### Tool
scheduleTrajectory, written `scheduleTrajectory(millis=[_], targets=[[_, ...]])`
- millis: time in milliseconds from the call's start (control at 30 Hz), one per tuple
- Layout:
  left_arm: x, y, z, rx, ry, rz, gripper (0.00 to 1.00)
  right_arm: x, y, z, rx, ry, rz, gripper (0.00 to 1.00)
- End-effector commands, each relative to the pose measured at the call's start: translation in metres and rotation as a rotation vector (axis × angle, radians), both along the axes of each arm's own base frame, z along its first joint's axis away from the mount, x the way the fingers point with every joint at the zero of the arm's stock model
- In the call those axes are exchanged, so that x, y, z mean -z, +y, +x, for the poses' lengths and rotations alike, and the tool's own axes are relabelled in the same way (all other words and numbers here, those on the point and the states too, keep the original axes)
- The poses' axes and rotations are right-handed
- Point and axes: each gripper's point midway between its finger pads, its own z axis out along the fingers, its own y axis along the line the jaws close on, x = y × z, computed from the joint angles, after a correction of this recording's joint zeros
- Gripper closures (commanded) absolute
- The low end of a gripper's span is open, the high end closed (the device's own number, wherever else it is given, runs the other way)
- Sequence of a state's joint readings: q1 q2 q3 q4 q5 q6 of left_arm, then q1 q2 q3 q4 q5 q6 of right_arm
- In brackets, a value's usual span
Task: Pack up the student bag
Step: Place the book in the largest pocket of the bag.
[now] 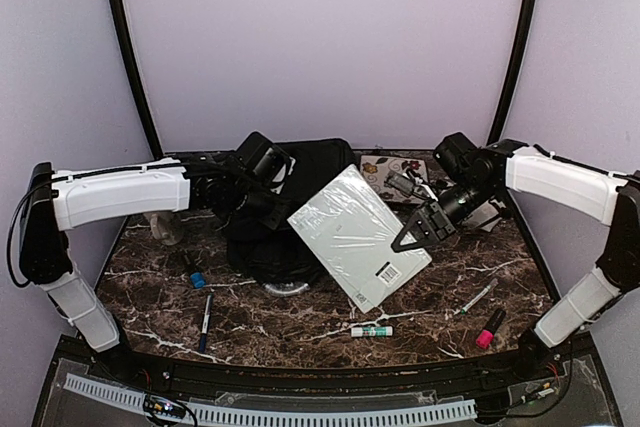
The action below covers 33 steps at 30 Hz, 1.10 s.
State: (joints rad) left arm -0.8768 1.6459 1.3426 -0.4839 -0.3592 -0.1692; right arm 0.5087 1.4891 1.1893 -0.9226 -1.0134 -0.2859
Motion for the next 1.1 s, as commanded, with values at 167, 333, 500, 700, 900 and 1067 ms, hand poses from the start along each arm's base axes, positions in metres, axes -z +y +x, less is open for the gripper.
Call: scheduleTrajectory(millis=[167, 333, 500, 700, 900, 1067], targets=[[-0.041, -0.02, 0.009, -0.069, -0.038, -0.301, 1.0, -0.002, 0.023, -0.038, -0.146, 0.09, 0.119, 1.0], [-0.058, -0.019, 0.007, -0.076, -0.05, -0.338, 1.0, 0.019, 0.034, -0.03, -0.101, 0.123, 0.053, 1.0], [-0.066, -0.015, 0.001, -0.08, -0.059, -0.389, 1.0, 0.019, 0.053, -0.014, -0.117, 0.241, 0.092, 1.0], [-0.07, -0.019, -0.006, -0.098, -0.022, -0.514, 1.0, 0.038, 0.075, 0.016, -0.062, 0.316, 0.055, 1.0], [-0.065, -0.008, -0.011, -0.174, -0.002, -0.552, 1.0, 0.052, 0.096, 0.047, 0.013, 0.384, 0.021, 1.0], [-0.061, -0.006, -0.017, -0.187, 0.02, -0.582, 1.0, 0.059, 0.11, 0.071, 0.086, 0.418, -0.005, 1.0]])
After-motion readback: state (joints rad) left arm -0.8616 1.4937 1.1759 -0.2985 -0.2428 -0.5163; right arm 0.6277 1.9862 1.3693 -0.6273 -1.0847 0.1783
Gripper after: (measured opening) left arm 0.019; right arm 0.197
